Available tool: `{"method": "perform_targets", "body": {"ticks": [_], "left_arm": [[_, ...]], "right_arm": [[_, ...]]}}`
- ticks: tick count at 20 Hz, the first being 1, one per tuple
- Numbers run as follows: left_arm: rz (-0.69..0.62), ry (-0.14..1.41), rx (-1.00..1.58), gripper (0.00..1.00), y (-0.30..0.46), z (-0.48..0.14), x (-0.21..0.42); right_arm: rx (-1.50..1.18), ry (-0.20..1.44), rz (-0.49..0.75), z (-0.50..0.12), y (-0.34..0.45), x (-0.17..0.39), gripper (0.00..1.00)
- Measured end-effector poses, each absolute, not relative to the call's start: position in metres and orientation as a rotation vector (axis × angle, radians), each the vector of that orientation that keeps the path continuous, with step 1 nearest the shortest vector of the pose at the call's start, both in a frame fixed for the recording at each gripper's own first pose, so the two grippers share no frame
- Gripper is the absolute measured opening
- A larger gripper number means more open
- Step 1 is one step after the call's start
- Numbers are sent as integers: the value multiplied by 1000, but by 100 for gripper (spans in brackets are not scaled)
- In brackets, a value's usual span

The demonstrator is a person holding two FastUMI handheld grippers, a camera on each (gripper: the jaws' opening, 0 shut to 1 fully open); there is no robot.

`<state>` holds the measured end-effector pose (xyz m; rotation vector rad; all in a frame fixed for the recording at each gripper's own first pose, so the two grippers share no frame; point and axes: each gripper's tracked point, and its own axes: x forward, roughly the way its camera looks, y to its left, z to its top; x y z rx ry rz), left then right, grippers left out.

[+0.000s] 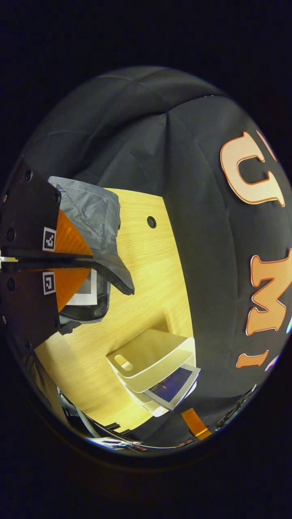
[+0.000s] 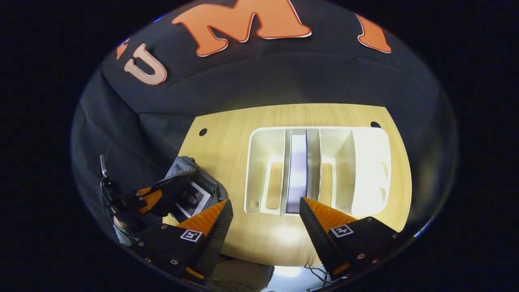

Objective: Open the schoolbag, grab two books from the bookshelf and put them into the schoolbag.

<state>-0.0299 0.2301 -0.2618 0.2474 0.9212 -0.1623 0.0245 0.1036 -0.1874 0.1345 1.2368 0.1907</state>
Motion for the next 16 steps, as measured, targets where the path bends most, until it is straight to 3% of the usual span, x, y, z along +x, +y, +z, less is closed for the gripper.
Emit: {"method": "perform_targets", "body": {"ticks": [10, 11, 12, 13, 15, 16], "left_arm": [[-107, 971, 225, 5, 228, -270, -38], [-104, 977, 223, 5, 228, -270, -39], [-101, 980, 224, 5, 228, -269, -39], [-96, 983, 225, 5, 228, -270, -39], [-85, 989, 223, 5, 228, -269, -40], [-81, 992, 221, 5, 229, -269, -41]], "right_arm": [[21, 1375, 161, -248, 77, 55, 90], [5, 1386, 154, -256, 75, 58, 86], [-12, 1402, 149, -263, 73, 59, 70], [-23, 1411, 141, -269, 71, 61, 72], [-52, 1410, 105, -275, 63, 67, 41], [-50, 1414, 96, -272, 63, 67, 38]]}}
